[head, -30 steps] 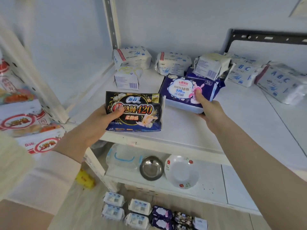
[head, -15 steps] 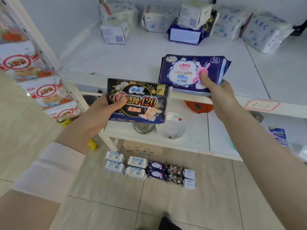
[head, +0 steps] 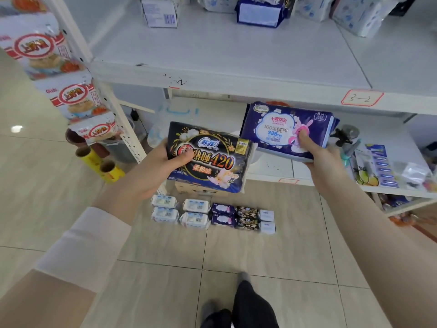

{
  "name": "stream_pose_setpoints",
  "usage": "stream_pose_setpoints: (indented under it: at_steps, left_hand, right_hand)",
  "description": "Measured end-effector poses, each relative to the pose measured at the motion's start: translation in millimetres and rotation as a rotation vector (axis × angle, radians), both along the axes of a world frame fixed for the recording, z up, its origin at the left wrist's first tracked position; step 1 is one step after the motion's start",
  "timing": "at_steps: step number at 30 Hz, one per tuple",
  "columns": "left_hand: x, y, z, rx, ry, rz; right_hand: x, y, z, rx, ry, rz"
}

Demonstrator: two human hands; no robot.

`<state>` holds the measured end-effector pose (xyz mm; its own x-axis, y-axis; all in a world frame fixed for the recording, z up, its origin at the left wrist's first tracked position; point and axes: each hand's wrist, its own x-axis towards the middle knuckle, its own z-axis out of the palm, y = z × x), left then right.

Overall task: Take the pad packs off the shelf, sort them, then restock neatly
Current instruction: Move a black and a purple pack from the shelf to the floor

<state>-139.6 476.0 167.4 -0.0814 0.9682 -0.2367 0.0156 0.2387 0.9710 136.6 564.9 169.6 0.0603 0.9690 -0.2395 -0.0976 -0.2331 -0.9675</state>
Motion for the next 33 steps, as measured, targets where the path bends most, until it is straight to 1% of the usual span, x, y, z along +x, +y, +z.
stream_pose_setpoints:
  at_steps: [6, 11, 16, 22, 27, 30, 33]
  left_hand:
    - [7, -18, -22, -0.040, 0.038, -0.047]
    - [10, -19, -55, -0.144, 0.032, -0.040]
    - [22, -17, -108, -0.243, 0.018, 0.000]
    - [47, -11, -167, -0.356, -0.032, -0.010]
    - [71, -7, -200, -0.410, -0.048, -0.037]
    - [80, -2, -235, -0.455, -0.049, -0.041]
    - [85, 5, -279, -0.473, -0.010, -0.062]
  right_hand:
    - [18, -20, -28, -0.065, -0.009, -0.010]
    - [36, -18, -57, -0.124, -0.041, 0.004]
    - [57, -13, -110, -0.235, -0.065, 0.035]
    - [88, -8, -179, -0.330, -0.094, 0.087]
    - [106, -9, -211, -0.403, -0.093, 0.100]
    - [112, -9, -232, -0.446, -0.105, 0.074]
    - [118, -8, -266, -0.464, -0.095, 0.021]
